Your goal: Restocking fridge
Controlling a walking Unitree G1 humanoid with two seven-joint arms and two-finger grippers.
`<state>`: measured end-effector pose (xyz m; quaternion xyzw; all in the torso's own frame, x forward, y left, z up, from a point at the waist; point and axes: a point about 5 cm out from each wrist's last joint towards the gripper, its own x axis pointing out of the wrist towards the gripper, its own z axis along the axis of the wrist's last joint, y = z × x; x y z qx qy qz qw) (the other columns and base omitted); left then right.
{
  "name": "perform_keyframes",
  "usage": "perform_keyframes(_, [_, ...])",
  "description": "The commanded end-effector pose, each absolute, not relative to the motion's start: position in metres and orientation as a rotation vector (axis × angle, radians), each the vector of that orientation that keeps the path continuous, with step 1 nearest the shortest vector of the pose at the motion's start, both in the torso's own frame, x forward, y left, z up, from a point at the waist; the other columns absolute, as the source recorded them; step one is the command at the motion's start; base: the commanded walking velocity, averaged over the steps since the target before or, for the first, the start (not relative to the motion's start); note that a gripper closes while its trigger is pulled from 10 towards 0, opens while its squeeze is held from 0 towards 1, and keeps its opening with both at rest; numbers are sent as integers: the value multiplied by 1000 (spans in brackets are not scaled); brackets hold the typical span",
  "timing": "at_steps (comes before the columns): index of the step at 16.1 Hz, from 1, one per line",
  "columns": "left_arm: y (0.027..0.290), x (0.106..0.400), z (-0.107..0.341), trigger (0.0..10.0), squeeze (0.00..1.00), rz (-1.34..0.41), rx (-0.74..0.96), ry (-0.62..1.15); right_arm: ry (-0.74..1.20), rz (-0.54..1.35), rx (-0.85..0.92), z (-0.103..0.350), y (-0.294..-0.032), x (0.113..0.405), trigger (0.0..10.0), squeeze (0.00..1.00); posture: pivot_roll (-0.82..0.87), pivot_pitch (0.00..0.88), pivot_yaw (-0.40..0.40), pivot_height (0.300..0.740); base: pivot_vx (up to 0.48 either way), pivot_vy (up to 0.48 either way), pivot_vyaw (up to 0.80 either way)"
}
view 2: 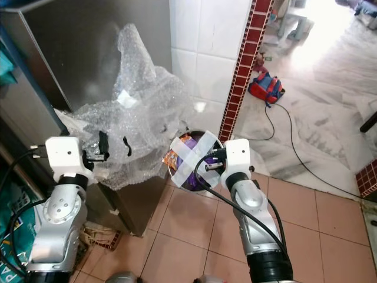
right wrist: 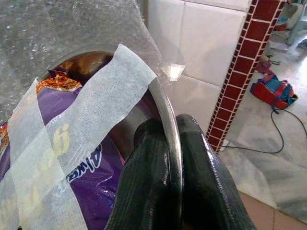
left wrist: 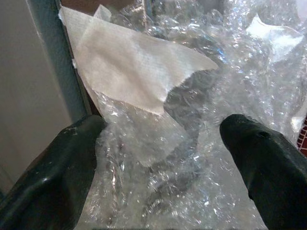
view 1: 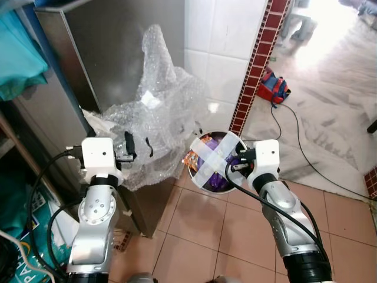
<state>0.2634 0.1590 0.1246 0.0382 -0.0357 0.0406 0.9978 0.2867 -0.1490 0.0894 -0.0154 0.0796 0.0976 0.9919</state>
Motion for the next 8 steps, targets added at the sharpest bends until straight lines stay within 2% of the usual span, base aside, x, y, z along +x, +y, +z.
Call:
perform_keyframes(1, [157,266,122,10000,0,67,63,-45,128,197,-26,96,-149,288,10000,0,40,0,-14,740,0,0,0])
perform_keyframes(8, [167,277,111,10000,0,125,23,26,137,189,-32,94,-152,285,10000,0,30,0,-11,740,0,0,0])
